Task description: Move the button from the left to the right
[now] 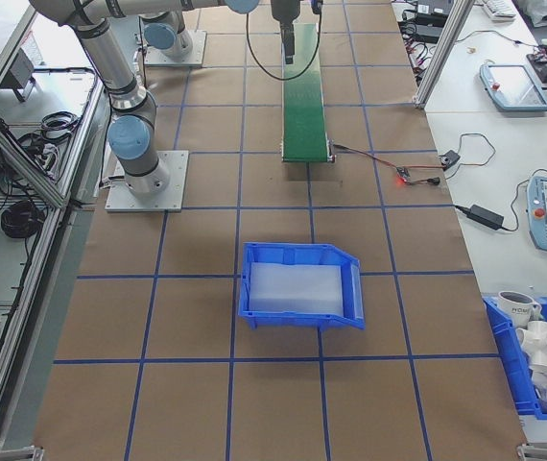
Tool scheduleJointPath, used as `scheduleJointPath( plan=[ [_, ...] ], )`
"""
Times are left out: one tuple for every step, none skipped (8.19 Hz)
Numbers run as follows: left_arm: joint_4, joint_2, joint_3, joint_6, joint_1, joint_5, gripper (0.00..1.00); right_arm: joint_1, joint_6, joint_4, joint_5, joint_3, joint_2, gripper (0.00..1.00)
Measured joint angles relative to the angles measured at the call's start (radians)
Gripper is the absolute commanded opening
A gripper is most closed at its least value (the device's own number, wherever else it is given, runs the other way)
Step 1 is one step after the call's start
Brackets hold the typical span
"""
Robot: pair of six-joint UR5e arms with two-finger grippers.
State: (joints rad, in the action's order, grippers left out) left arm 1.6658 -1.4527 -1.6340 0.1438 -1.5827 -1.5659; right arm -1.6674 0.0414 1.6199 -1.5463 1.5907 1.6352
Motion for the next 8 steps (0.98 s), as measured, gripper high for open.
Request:
scheduleJointPath(
  plan=[
    [0.005, -0.036, 0.044, -0.002, 0.053, -0.002, 1.00, 0.000, 0.000, 0.000, 0.000, 0.000, 0.000, 1.00],
    [0.008, -0.068, 0.087, -0.003, 0.122, -0.005, 1.00, 0.000, 0.000, 0.000, 0.000, 0.000, 0.000, 1.00],
    [0.010, -0.099, 0.118, -0.008, 0.203, -0.025, 1.00, 0.000, 0.000, 0.000, 0.000, 0.000, 0.000, 1.00],
    [0.011, -0.125, 0.135, -0.040, 0.288, -0.065, 1.00, 0.000, 0.000, 0.000, 0.000, 0.000, 0.000, 1.00],
    [0.010, -0.142, 0.141, -0.137, 0.366, -0.097, 1.00, 0.000, 0.000, 0.000, 0.000, 0.000, 0.000, 1.00],
    [0.004, -0.159, 0.144, -0.259, 0.435, -0.114, 1.00, 0.000, -0.001, 0.000, 0.000, 0.000, 0.000, 1.00],
    [-0.002, -0.178, 0.145, -0.374, 0.505, -0.120, 1.00, 0.000, -0.001, 0.000, 0.000, 0.000, 0.000, 1.00],
    [-0.025, -0.198, 0.143, -0.490, 0.589, -0.123, 1.00, 0.000, 0.000, 0.000, 0.000, 0.000, 0.000, 1.00]
  ],
)
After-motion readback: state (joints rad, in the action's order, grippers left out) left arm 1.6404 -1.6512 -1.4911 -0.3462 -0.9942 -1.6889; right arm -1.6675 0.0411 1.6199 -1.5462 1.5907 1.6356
